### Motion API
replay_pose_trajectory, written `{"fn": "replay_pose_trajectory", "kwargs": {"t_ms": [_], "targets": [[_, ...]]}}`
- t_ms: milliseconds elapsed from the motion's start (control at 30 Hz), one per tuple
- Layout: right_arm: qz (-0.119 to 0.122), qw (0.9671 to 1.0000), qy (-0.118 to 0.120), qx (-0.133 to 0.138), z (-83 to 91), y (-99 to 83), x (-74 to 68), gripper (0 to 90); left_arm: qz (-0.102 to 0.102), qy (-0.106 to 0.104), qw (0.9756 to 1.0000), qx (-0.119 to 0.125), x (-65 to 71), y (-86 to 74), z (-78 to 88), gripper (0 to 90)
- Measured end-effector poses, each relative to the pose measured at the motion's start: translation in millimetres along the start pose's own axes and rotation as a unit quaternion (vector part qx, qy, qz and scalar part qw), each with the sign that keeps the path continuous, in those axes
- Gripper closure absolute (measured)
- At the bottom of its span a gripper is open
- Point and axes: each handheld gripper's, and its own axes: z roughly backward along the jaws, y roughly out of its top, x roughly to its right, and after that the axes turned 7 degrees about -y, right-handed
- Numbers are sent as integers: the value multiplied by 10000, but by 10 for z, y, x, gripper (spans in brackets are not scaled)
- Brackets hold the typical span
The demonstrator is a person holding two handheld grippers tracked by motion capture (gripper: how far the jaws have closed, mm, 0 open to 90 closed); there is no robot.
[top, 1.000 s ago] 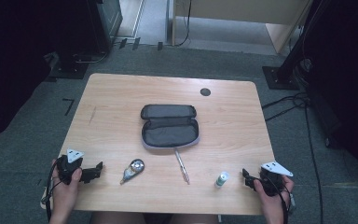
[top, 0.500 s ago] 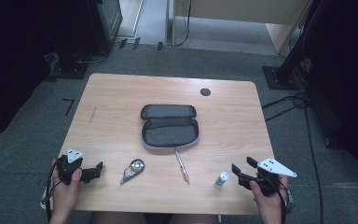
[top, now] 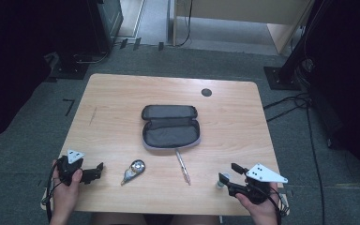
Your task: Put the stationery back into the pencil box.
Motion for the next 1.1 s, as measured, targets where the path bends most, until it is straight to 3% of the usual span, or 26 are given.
{"fn": "replay_pose_trajectory", "kwargs": {"t_ms": [167, 333, 467, 567, 800, 1100], "targets": [[-37, 10000, 53, -30, -57, -145, -86, 432, -16, -1, 10000, -16, -1, 1, 2, 0], [-28, 9999, -97, -86, -95, -224, -125, 467, -16, -2, 10000, -15, -1, 0, 2, 0], [0, 9995, -298, -73, -127, -288, -118, 622, -15, -2, 10000, -15, -1, 0, 2, 0], [24, 9996, -280, -29, -130, -291, -99, 656, -16, -3, 10000, -15, -1, 0, 2, 0], [-134, 9995, -285, -66, -159, -219, -60, 658, -15, -3, 10000, -15, -1, 0, 2, 0], [-169, 9997, -186, 43, -201, -46, -77, 658, -20, -1, 10000, -20, -1, 0, 3, 0]]}}
